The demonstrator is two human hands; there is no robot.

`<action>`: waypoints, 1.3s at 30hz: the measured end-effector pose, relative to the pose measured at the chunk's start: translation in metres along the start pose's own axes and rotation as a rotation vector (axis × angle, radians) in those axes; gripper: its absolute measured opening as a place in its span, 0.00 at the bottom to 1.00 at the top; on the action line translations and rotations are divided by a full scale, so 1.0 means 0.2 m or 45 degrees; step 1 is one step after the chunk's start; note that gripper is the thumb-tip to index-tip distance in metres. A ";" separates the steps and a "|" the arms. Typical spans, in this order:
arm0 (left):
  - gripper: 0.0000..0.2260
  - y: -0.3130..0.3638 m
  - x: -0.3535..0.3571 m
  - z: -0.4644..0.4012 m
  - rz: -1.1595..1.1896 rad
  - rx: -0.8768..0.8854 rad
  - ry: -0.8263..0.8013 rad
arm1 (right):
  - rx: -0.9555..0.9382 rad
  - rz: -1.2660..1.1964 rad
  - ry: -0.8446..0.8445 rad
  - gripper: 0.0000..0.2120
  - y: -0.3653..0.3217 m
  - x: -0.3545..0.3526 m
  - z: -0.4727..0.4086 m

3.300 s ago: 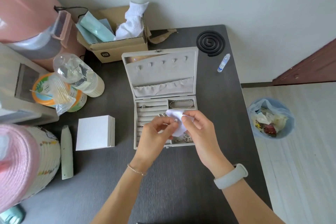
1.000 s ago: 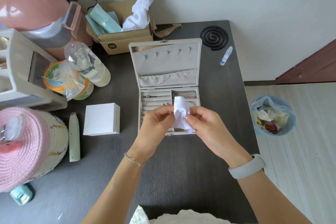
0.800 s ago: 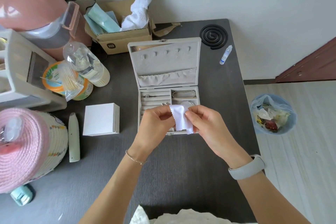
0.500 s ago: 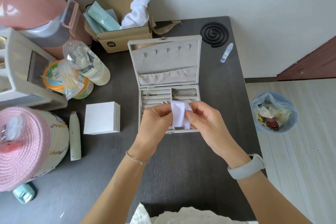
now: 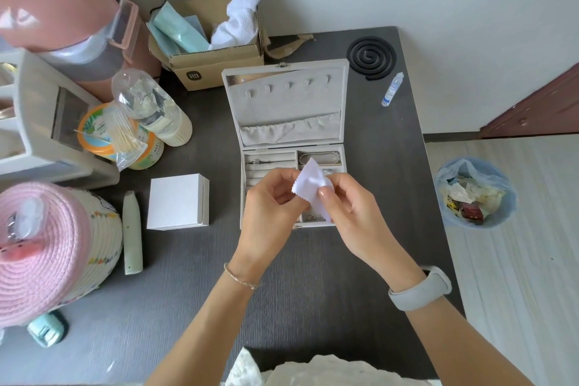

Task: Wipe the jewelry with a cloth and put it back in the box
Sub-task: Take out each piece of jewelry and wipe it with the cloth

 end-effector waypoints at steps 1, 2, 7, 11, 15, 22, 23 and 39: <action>0.07 0.00 0.00 0.00 0.005 0.004 -0.004 | -0.010 0.014 0.003 0.08 0.00 0.00 0.00; 0.07 0.00 0.01 0.00 -0.002 0.005 -0.018 | -0.016 0.011 0.002 0.10 0.00 0.00 -0.01; 0.11 0.00 0.03 0.01 -0.045 0.028 -0.151 | 0.134 -0.306 -0.028 0.11 0.05 0.00 -0.01; 0.08 -0.06 0.02 0.02 -0.022 -0.014 -0.145 | 0.222 -0.392 0.070 0.13 0.10 0.00 0.01; 0.07 -0.15 0.04 0.04 0.110 -0.162 -0.076 | 0.358 -0.467 0.273 0.15 0.17 0.00 0.01; 0.02 -0.56 -0.28 0.07 -0.440 -0.326 0.375 | 0.353 -0.156 0.352 0.12 0.27 -0.08 0.04; 0.01 -0.63 -0.34 0.09 -0.550 -0.382 0.449 | 0.351 -0.127 0.340 0.12 0.28 -0.08 0.05; 0.10 -0.56 -0.32 0.00 -0.946 0.157 0.606 | 0.299 0.088 0.264 0.13 0.34 -0.04 0.03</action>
Point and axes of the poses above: each hand's wrist, its own z-axis away from the middle knuckle, its own x-axis out of the palm, y = z × x, the point moved 6 cm from there along -z, towards the middle knuckle, and after that the axes turned 7 degrees about -z, right-handed, at the moved point
